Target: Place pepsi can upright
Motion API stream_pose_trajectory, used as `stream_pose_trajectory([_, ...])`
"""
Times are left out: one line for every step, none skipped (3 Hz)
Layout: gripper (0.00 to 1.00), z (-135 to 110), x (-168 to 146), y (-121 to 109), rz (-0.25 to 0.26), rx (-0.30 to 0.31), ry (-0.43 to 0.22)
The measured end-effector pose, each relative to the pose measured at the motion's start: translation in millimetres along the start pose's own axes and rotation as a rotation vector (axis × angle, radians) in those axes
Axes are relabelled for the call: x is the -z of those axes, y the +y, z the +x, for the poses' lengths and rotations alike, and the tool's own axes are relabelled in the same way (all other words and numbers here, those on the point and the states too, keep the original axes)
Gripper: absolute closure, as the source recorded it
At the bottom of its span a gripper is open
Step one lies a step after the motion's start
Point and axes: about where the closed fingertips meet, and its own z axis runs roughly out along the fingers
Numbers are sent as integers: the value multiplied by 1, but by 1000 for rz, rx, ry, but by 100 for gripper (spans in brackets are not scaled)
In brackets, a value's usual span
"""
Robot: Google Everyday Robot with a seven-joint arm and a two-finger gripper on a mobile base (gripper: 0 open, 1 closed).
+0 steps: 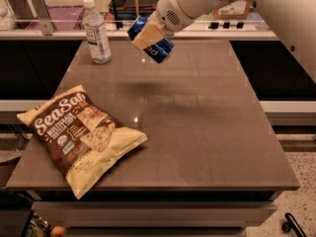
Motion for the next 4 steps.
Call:
stream_pose_trajectory([100, 8, -7, -2, -20, -36, -91])
stream_pose_trajectory([100, 16, -10, -7, -31, -68, -180])
stream_pose_trajectory([100, 23, -13, -13, -36, -88, -289])
stream_pose_trajectory([100, 23, -15, -19, -39, -84, -402])
